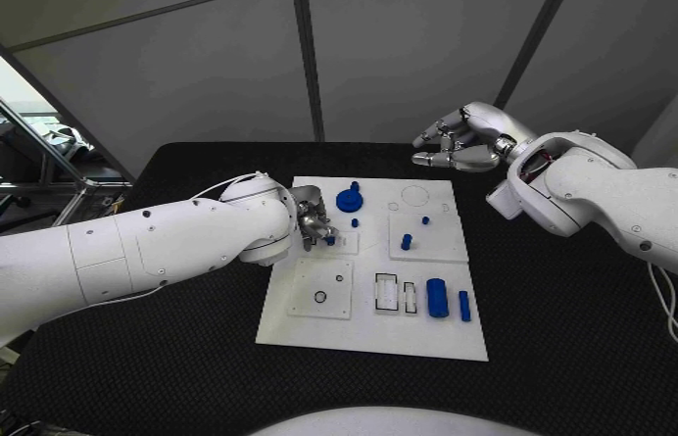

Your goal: Assemble the parts on the task board

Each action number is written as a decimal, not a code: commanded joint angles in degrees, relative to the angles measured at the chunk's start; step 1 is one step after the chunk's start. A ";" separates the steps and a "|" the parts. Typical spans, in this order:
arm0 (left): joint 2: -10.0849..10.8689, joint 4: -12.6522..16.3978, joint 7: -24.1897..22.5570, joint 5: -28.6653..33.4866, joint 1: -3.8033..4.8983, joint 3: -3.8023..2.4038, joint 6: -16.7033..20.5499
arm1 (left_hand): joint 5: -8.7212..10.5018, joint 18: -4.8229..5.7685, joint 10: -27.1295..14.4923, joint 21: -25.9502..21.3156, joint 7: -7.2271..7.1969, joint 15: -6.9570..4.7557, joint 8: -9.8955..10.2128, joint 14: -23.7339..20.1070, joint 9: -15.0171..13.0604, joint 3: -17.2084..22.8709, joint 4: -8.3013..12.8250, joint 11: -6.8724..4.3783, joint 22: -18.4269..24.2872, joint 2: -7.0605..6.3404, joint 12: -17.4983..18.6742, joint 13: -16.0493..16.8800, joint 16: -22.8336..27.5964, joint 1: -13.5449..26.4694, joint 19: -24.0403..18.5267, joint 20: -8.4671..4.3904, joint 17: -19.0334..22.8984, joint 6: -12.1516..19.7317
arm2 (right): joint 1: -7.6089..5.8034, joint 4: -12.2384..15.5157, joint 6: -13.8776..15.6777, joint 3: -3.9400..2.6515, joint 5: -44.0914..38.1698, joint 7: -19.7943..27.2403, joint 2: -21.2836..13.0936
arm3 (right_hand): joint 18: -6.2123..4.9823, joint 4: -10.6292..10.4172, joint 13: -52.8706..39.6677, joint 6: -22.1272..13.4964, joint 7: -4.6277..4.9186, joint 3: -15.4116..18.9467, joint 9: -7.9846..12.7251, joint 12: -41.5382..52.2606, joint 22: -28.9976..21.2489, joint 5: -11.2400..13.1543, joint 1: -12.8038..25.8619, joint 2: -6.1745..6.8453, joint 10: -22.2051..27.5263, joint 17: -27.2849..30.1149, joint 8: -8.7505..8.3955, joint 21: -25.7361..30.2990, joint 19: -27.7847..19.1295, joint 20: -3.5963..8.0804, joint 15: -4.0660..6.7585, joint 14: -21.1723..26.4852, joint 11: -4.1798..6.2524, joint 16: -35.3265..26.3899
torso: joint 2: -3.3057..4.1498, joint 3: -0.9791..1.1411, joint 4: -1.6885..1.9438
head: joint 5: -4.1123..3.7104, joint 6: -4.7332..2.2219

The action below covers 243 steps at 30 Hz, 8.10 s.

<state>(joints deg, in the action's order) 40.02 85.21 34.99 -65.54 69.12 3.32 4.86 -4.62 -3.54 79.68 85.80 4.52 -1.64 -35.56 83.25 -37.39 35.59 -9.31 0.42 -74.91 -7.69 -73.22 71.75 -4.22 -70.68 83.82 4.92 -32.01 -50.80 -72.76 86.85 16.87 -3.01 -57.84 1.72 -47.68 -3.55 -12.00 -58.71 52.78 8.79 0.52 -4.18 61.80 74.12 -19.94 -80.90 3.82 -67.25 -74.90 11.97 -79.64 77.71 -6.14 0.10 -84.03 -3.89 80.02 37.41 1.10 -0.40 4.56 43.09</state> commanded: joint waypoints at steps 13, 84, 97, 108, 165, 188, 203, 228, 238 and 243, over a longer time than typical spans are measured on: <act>0.06 0.44 1.22 -0.96 0.05 0.00 -3.79 | -0.07 1.91 0.52 0.24 -0.36 0.07 -0.20 0.29 -0.09 6.49 6.25 -0.10 -8.86 0.22 -0.37 0.12 0.18 0.41 1.88 -0.19 -0.07 0.12 | -0.13 0.01 -0.44 -0.04 -0.21 0.65 0.05 | -0.37 -0.08 0.06 0.32 -0.12 0.30 0.08 -0.22 -0.01 -0.19 0.14 -0.50 -0.10 -1.35 0.20 0.29 -0.11 0.18 0.37 -2.78 0.14 -0.35 | -0.01 0.01 0.01 | -0.05 0.32; -1.77 -2.10 0.89 -0.41 0.05 -0.04 -3.73 | -0.75 2.14 1.53 0.51 -1.50 -0.33 -0.38 0.41 -1.64 -8.60 -1.65 -0.79 -10.00 2.22 -1.61 1.37 0.17 13.80 2.72 -0.61 -0.86 -4.05 | -0.12 -0.33 -0.40 -0.03 -0.21 0.83 0.26 | -0.40 -0.37 0.26 0.47 -0.16 0.48 0.09 -0.30 -0.17 -0.41 0.58 -0.66 -0.12 -1.07 0.28 0.43 -0.18 0.21 0.40 -2.75 0.17 -0.62 | -0.03 0.01 0.07 | -0.30 0.52; -1.75 -2.58 0.86 -0.24 0.05 -0.10 -3.86 | -0.76 2.18 1.56 0.58 -1.50 -0.32 -0.25 0.40 -1.69 -10.96 -2.64 -0.79 -10.16 2.22 -1.66 1.43 0.18 14.04 2.82 -0.62 -0.92 -4.29 | -0.12 -0.29 -0.41 -0.02 -0.21 0.79 0.14 | -0.43 -0.47 0.28 0.47 -0.16 0.56 0.10 -0.30 -0.28 -0.46 0.74 -0.67 -0.14 -0.93 0.28 0.51 -0.25 0.21 0.40 -2.72 0.17 -0.75 | -0.03 0.04 0.03 | -0.34 0.59; -1.36 -2.46 0.88 0.07 0.07 -1.26 -4.28 | -0.74 2.19 1.60 0.56 -1.51 -0.33 0.05 0.40 -1.81 -16.12 -4.91 -0.78 -10.27 1.60 -1.69 1.51 0.18 14.29 2.87 -0.62 -1.01 -4.53 | -0.12 -0.23 -0.33 -0.02 -0.21 0.78 -0.06 | -0.43 -0.52 0.26 0.47 -0.17 0.59 0.10 -0.27 -0.30 -0.48 0.81 -0.68 -0.17 -0.88 0.29 0.53 -0.26 0.21 0.40 -2.71 0.17 -0.79 | -0.04 0.04 0.06 | -0.34 0.54; -9.57 -25.81 -1.34 5.11 5.79 -2.82 -20.20 | -0.82 1.00 -2.65 -3.45 0.60 0.64 4.31 -0.06 1.23 -27.92 -7.16 0.94 -6.15 3.53 2.37 -3.36 0.05 6.76 -0.04 0.28 -1.01 -0.73 | -0.11 -1.10 -0.47 -0.02 -0.21 0.87 0.80 | -0.45 -0.59 0.36 0.47 -0.20 0.70 0.11 -0.30 -0.36 -0.60 0.93 -0.68 -0.17 -0.73 0.29 0.60 -0.28 0.23 0.42 -2.68 0.20 -0.94 | -0.01 0.04 -0.01 | 0.20 0.29; -11.39 -28.40 -2.10 4.69 4.85 -2.79 -21.58 | -1.05 1.08 -2.59 -3.24 0.36 0.52 4.54 0.04 2.00 -28.57 -6.09 0.73 -6.59 5.95 2.05 -3.41 0.17 2.85 0.22 0.14 -1.02 -1.40 | -0.11 -1.37 -0.64 -0.02 -0.21 0.88 1.22 | -0.45 -0.58 0.37 0.48 -0.21 0.68 0.12 -0.29 -0.36 -0.65 0.88 -0.72 -0.18 -0.72 0.30 0.61 -0.27 0.24 0.43 -2.69 0.21 -0.96 | -0.04 0.05 0.06 | -0.15 0.50; -11.51 -28.40 -2.85 4.63 4.73 -2.79 -22.25 | -1.09 1.08 -2.63 -3.28 0.14 0.44 4.42 0.05 2.18 -28.24 -5.32 0.55 -6.66 7.15 2.02 -3.50 0.21 0.75 0.21 0.08 -1.02 -1.70 | -0.11 -1.42 -0.69 -0.02 -0.21 0.84 1.30 | -0.45 -0.58 0.37 0.48 -0.21 0.68 0.12 -0.29 -0.36 -0.65 0.88 -0.72 -0.18 -0.72 0.30 0.61 -0.27 0.24 0.43 -2.69 0.21 -0.96 | -0.06 0.07 0.08 | -0.17 0.70; -11.22 -28.10 -4.84 4.65 4.48 -2.79 -21.27 | -1.22 1.08 -3.14 -3.45 0.24 0.41 4.37 -0.13 2.63 -15.34 1.75 0.35 -7.05 10.39 2.57 -4.33 0.26 -6.99 0.20 -0.13 -0.94 -0.14 | -0.11 -1.67 -0.76 -0.02 -0.21 0.89 1.42 | -0.45 -0.49 0.29 0.52 -0.24 0.58 0.13 -0.16 -0.38 -1.04 0.66 -0.89 -0.30 -0.78 0.33 0.65 -0.25 0.27 0.47 -2.72 0.26 -0.96 | -0.06 0.06 0.04 | -0.27 1.01; -7.38 -22.54 -4.67 7.95 4.48 -2.88 -18.58 | -1.14 1.08 -2.92 -3.57 0.15 0.32 3.24 -0.07 2.09 -8.33 3.24 0.40 -7.22 8.05 2.48 -4.52 0.24 -3.85 0.24 -0.09 -0.88 0.03 | -0.11 -1.75 -0.79 -0.02 -0.21 0.86 1.25 | -0.45 -0.48 0.35 0.53 -0.24 0.58 0.13 -0.20 -0.39 -1.26 0.63 -0.90 -0.27 -0.77 0.33 0.67 -0.25 0.28 0.48 -2.73 0.27 -0.99 | -0.18 0.10 0.27 | -0.13 1.06; -4.22 -17.58 -4.22 8.77 4.49 -3.05 -16.94 | -1.10 1.09 -2.81 -3.55 0.09 0.30 2.86 -0.04 1.90 -6.89 3.56 0.36 -7.31 7.61 2.40 -4.51 0.23 -2.88 0.29 -0.10 -0.88 0.02 | -0.11 -1.81 -0.77 -0.02 -0.21 0.85 1.11 | -0.44 -0.50 0.31 0.53 -0.24 0.59 0.14 -0.15 -0.37 -1.39 0.64 -0.91 -0.31 -0.77 0.33 0.66 -0.22 0.29 0.49 -2.73 0.27 -1.00 | -0.28 0.13 0.33 | -0.16 1.13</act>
<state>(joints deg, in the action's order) 35.34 66.45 30.69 -58.63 73.50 0.35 -14.49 -5.75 -3.55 76.65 82.34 4.73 -1.13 -32.42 82.93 -35.37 25.57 -8.44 0.85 -74.91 -0.16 -70.99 67.28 -3.99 -74.15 83.72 4.82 -32.96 -50.96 -72.74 85.02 16.32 -2.99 -57.97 2.01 -46.54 -3.55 -12.57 -58.43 52.97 8.59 1.08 -4.11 61.80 73.79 -21.02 -80.37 3.29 -67.25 -74.91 11.97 -79.17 77.71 -6.14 0.10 -84.03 -3.89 79.22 37.24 1.19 -0.15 4.43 44.13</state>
